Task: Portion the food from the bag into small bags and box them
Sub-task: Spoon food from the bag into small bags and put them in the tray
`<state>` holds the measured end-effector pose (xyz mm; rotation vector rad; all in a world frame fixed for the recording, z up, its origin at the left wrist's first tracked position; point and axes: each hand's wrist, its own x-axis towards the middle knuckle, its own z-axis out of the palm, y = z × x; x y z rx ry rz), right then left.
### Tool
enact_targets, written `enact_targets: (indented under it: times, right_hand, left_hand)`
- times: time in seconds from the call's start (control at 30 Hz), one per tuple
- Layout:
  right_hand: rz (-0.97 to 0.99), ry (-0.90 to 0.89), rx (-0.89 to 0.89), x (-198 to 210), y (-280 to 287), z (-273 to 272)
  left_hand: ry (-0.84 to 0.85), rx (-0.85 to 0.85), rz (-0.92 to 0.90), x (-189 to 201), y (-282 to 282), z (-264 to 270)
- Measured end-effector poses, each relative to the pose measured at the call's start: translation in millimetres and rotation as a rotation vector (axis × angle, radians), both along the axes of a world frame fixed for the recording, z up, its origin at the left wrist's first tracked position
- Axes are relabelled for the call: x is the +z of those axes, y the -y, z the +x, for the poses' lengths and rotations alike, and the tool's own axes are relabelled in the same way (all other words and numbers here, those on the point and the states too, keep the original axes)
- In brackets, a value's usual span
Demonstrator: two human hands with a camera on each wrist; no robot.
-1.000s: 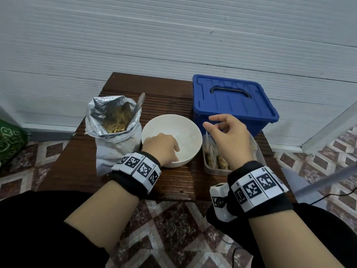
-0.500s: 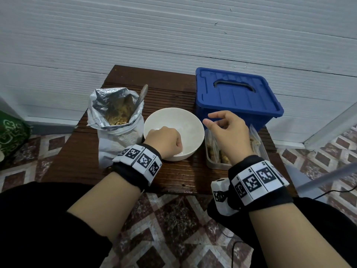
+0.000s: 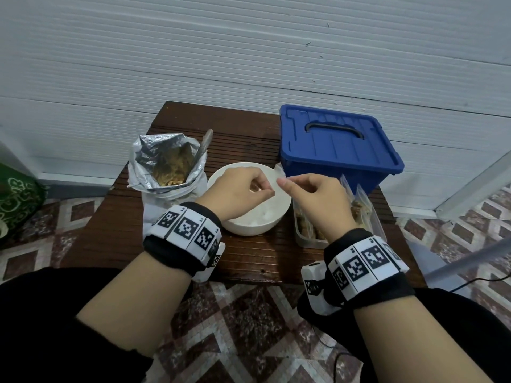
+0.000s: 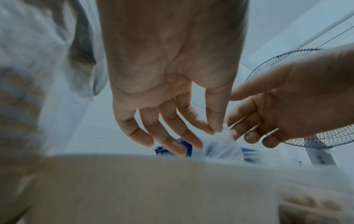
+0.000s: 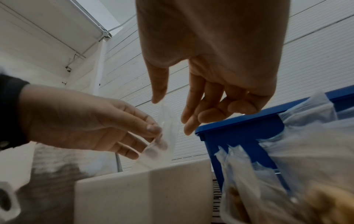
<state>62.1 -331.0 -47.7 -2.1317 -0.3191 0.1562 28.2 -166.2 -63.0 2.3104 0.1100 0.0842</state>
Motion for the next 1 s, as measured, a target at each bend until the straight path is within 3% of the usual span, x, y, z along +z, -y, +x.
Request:
enact_targets:
  times: [0.2,0.4,0.57,0.77,1.0]
  right_hand:
    - [0.069,0.021,-0.047,1,-1,0]
    - [0.187,-0.05,-0.054,6,3,5]
    - [0.309,-0.144,-0.035,10,4,3]
    - [0.239,-0.216,-0.011,10,0,0]
    - [0.319,-0.172,-0.079,12,3,1]
  left_hand:
    - [0.069,-0.045,0.008,7,6,-3]
    - [-0.02,0.053,-0.194,11,0,-5]
    - [0.036,0.135,-0.32,13,3,-4]
    - [0.126,0.245,-0.406,13,9,-4]
    - [0.105,0.202,-0.393,14,10,-6]
